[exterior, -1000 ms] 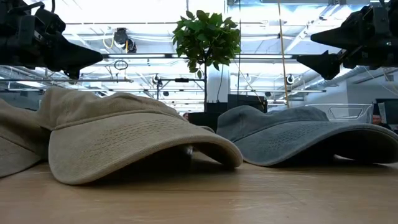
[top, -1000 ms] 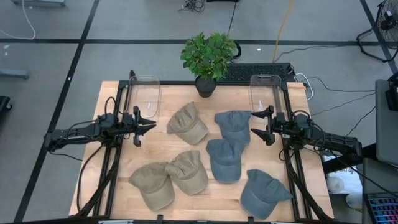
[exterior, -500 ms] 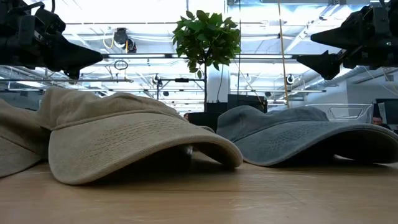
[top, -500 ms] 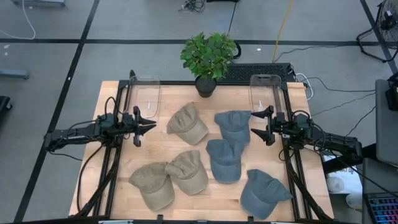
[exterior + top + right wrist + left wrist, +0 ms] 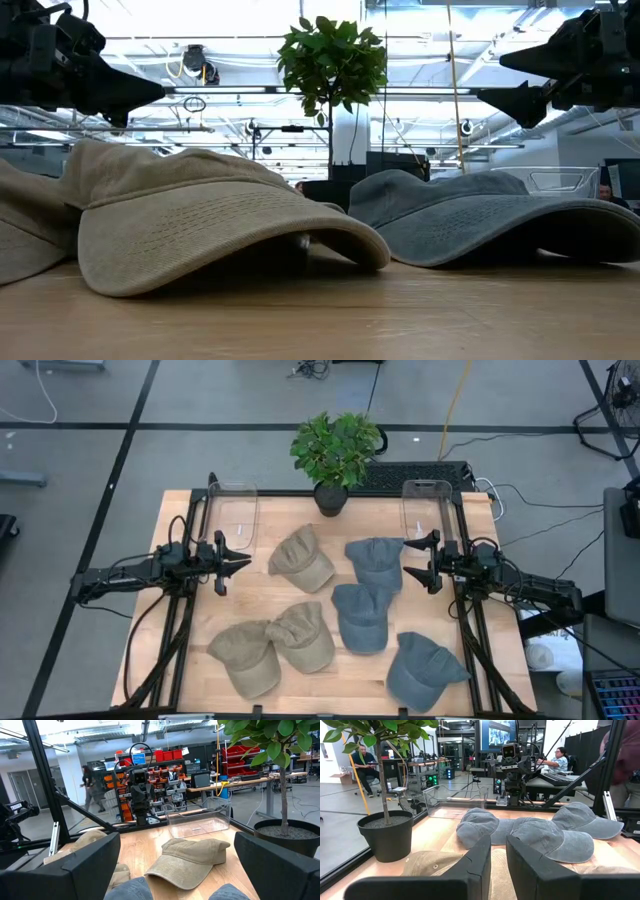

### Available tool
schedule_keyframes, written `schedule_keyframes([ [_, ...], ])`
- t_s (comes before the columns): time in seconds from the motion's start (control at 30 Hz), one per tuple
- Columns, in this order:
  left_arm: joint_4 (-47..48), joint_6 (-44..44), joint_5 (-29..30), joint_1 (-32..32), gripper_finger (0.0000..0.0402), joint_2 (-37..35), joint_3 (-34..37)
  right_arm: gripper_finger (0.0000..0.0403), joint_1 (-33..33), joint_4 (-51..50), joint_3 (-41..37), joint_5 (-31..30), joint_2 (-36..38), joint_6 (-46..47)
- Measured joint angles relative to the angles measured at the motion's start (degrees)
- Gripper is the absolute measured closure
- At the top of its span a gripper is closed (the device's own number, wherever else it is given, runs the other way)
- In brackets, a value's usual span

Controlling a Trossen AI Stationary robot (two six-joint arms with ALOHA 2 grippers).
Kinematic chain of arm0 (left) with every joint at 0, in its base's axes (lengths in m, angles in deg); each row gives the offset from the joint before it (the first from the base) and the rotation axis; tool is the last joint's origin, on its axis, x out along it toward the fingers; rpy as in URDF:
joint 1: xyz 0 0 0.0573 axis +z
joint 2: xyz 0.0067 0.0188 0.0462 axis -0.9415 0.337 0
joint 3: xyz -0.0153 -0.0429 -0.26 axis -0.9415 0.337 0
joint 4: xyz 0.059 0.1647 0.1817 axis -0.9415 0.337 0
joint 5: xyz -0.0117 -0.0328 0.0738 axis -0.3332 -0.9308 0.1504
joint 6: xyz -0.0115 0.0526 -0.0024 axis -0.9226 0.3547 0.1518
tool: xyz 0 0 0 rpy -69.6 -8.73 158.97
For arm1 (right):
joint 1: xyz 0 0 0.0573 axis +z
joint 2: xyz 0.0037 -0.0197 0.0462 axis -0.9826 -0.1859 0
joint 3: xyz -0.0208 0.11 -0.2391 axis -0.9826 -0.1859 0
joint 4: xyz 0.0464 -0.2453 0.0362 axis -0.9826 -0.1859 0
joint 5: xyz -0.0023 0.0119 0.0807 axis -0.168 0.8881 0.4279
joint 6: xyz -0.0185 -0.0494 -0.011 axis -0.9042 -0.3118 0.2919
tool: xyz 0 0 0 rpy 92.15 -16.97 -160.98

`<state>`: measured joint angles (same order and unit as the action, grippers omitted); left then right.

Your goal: Pick & Place hat

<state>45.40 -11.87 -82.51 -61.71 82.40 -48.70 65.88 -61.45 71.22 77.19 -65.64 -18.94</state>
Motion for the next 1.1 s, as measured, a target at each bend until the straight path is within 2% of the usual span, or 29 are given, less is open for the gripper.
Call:
schedule_keyframes([
  [0.13,0.02,-0.02,0.00,-0.02,0.0334,-0.01,0.00,0.0023,0.02,1.52,0.00,0.01,-0.01,1.80],
  [0.27,0.00,-0.02,0.00,0.00,0.0334,-0.01,0.00,0.0023,0.00,6.49,0.01,1.85,-0.03,19.79],
  [0.47,-0.01,-0.02,0.00,0.00,0.0334,0.02,0.00,0.0023,0.02,5.11,-0.01,2.91,-0.10,32.26],
  [0.73,-0.01,-0.02,0.00,0.00,0.0334,0.02,0.00,0.0023,0.02,2.50,0.01,3.46,-1.44,33.62],
  [0.87,-0.01,-0.02,0.00,0.00,0.0334,-0.01,0.00,0.0023,0.24,8.35,1.18,8.60,-3.24,35.70],
  [0.97,-0.01,-0.02,0.00,0.00,0.0334,-0.01,0.00,0.0023,2.34,5.17,5.20,11.82,-6.11,36.34],
  [1.1,-0.01,-0.02,0.00,0.00,0.0334,0.01,0.00,0.0023,7.50,1.07,16.38,12.07,-13.50,34.49],
])
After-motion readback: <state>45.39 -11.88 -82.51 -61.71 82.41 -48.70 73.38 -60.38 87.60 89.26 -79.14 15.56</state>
